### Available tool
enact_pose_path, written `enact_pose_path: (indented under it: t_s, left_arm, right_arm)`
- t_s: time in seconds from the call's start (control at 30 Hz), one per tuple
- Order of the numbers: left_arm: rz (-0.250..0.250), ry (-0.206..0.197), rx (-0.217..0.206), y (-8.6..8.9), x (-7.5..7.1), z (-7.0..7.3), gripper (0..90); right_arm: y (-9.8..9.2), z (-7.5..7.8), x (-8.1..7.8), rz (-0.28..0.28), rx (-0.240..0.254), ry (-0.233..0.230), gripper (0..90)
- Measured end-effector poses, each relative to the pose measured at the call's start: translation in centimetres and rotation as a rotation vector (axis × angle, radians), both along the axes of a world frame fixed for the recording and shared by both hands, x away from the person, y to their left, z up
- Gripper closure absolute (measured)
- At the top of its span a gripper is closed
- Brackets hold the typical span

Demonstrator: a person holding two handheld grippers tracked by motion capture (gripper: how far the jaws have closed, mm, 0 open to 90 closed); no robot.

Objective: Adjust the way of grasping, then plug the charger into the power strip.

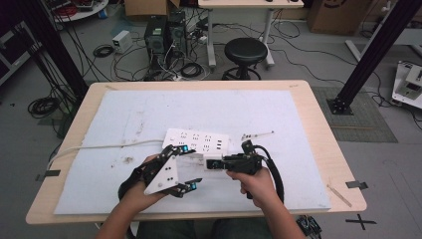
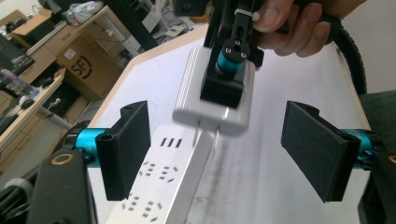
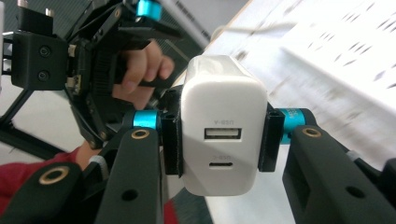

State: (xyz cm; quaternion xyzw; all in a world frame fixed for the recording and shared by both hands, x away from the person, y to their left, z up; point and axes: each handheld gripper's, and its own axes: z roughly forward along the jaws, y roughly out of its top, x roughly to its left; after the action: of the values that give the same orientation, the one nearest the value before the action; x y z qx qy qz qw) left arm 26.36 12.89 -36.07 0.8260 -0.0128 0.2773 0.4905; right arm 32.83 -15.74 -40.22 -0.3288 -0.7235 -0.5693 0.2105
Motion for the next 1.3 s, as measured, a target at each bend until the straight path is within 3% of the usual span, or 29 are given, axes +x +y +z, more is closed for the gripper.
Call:
enact_pose_path:
  t_s: [0.17,0.2,0.23,0.33,0.53,0.67,0.8,0.83,1.1,1.2,1.3]
  left_arm:
    - [0.047,0.112,-0.021,1.8,0.9,1.3,20.2]
    - [0.047,0.112,-0.021,1.8,0.9,1.3,20.1]
    - [0.067,0.164,-0.029,2.6,1.4,1.8,19.7]
    - [0.110,0.236,-0.043,3.7,2.1,2.4,18.8]
    - [0.185,0.299,-0.042,5.9,3.4,3.2,18.8]
    - [0.242,0.345,-0.054,7.3,4.3,3.3,18.8]
    - [0.268,0.363,-0.057,8.2,4.7,3.1,18.8]
    - [0.281,0.363,-0.056,8.6,4.8,2.9,18.8]
    - [0.325,0.383,-0.048,10.4,5.2,2.0,18.8]
    - [0.327,0.387,-0.048,10.8,5.2,1.7,18.8]
    - [0.324,0.388,-0.045,11.0,5.2,1.3,18.8]
  right_arm:
    - [-1.2,1.3,0.5,-0.047,-0.035,-0.058,62.9]
    - [-1.2,1.3,0.5,-0.047,-0.035,-0.058,62.9]
    - [-1.7,1.9,0.5,-0.066,-0.054,-0.085,62.9]
    - [-2.2,2.7,0.4,-0.080,-0.073,-0.114,62.9]
    - [-3.0,3.4,0.2,-0.089,-0.094,-0.143,63.0]
    - [-3.1,3.8,0.3,-0.089,-0.137,-0.184,62.9]
    - [-3.0,4.1,0.4,-0.083,-0.156,-0.232,63.0]
    - [-2.5,4.4,0.5,-0.082,-0.186,-0.287,62.9]
    - [-0.2,5.2,1.7,-0.044,-0.306,-0.418,62.9]
    - [0.9,5.7,2.2,-0.021,-0.408,-0.486,62.9]
    - [2.1,6.2,2.7,0.025,-0.547,-0.592,62.9]
